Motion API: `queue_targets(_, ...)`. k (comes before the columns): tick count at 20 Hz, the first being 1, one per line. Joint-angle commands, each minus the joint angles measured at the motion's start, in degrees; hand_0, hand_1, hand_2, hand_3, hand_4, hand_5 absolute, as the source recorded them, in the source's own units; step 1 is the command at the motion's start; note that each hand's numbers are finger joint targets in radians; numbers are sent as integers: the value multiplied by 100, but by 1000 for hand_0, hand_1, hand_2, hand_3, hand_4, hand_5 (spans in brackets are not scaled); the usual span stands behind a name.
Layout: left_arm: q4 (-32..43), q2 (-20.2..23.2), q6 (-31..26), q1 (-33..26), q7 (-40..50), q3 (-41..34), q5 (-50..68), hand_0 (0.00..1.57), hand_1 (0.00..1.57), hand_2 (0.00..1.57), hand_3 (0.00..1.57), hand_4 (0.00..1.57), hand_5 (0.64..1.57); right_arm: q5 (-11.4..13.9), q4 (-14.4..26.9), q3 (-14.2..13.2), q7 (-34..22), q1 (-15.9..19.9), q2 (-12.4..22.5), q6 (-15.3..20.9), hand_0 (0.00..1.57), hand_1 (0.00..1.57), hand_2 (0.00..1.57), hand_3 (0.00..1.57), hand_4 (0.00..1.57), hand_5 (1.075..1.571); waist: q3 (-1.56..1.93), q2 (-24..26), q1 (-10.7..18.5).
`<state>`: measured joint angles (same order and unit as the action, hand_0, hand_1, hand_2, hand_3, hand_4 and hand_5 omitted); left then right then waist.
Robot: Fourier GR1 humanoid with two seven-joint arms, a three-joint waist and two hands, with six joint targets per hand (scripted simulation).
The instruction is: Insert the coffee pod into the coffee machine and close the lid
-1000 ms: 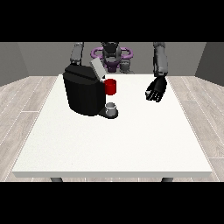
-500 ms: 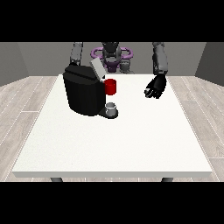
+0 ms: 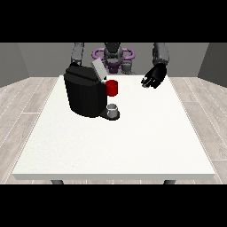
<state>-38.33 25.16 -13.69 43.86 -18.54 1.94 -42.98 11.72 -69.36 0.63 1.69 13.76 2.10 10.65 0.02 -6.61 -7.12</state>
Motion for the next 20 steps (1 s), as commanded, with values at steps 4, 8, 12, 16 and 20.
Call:
queue_targets(4, -351, -86, -823, 638, 507, 22, 8, 1331, 1331, 1351, 1323, 592, 1571, -214, 280, -279, 40, 163, 110, -121, 0, 0, 0, 0, 0, 1571, 2, 406, 10)
queue_targets(8, -382, -171, -840, 780, 600, -11, -56, 1340, 1340, 1372, 1351, 562, 1571, -119, 18, 101, -29, 50, -203, 86, 0, 0, 0, 0, 0, 1571, -1, 407, -170)
queue_targets(12, -441, -746, -1029, 973, 1239, -110, 125, 1416, 1416, 1421, 1378, 537, 1571, -51, 101, 95, 106, -152, -173, 1, 0, 0, 0, 0, 0, 1571, -1, 653, -313)
queue_targets(16, -265, -302, -1101, 1607, 1492, -637, 325, 1221, 1221, 1266, 1292, 509, 1571, -303, -156, -115, -9, 195, 140, -350, 0, 0, 0, 0, 0, 1571, -1, 249, -661)
queue_targets(20, -300, -265, -1030, 1871, 1390, -712, 335, 1268, 1268, 1295, 1269, 488, 1571, -232, -221, -290, -228, 689, 266, -146, 0, 0, 0, 0, 0, 1571, -2, -147, -640)
